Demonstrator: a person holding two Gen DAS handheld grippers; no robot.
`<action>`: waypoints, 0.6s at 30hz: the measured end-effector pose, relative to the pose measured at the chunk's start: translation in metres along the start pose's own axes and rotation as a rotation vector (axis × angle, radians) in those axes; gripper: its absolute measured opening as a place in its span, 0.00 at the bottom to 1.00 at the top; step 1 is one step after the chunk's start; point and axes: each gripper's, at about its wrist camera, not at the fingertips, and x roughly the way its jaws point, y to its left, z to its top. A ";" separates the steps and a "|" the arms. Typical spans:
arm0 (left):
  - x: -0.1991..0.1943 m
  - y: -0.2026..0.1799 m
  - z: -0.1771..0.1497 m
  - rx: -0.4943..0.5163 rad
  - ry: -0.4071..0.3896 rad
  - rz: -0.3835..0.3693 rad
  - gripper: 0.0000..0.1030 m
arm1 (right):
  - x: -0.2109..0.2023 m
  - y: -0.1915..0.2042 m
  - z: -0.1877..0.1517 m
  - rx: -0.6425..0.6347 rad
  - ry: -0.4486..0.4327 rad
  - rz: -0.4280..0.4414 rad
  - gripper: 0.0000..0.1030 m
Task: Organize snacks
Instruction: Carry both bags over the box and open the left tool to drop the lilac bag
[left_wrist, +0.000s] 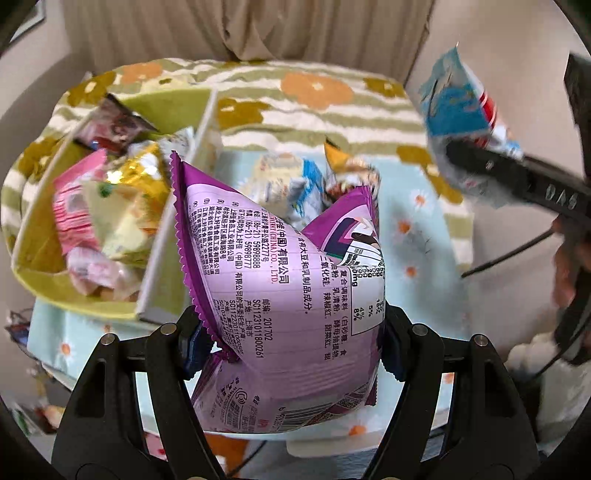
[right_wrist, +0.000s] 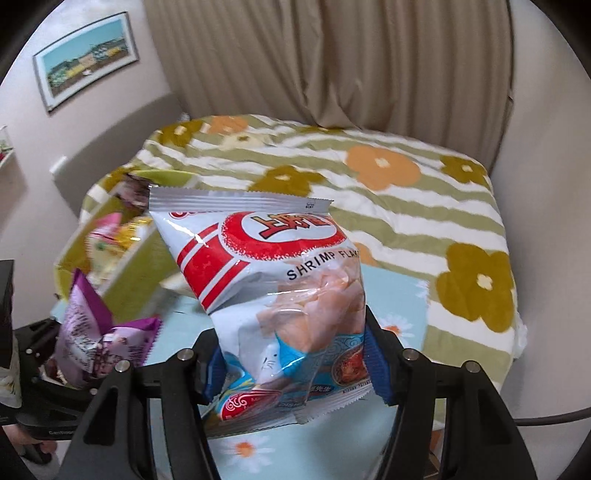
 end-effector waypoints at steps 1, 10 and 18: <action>-0.009 0.004 0.000 -0.005 -0.013 0.005 0.68 | -0.004 0.008 0.003 -0.002 -0.013 0.013 0.56; -0.080 0.060 -0.007 -0.126 -0.104 -0.013 0.68 | -0.036 0.064 0.008 -0.005 -0.069 0.109 0.56; -0.101 0.140 0.012 -0.158 -0.153 0.003 0.68 | -0.027 0.117 0.037 -0.006 -0.098 0.121 0.56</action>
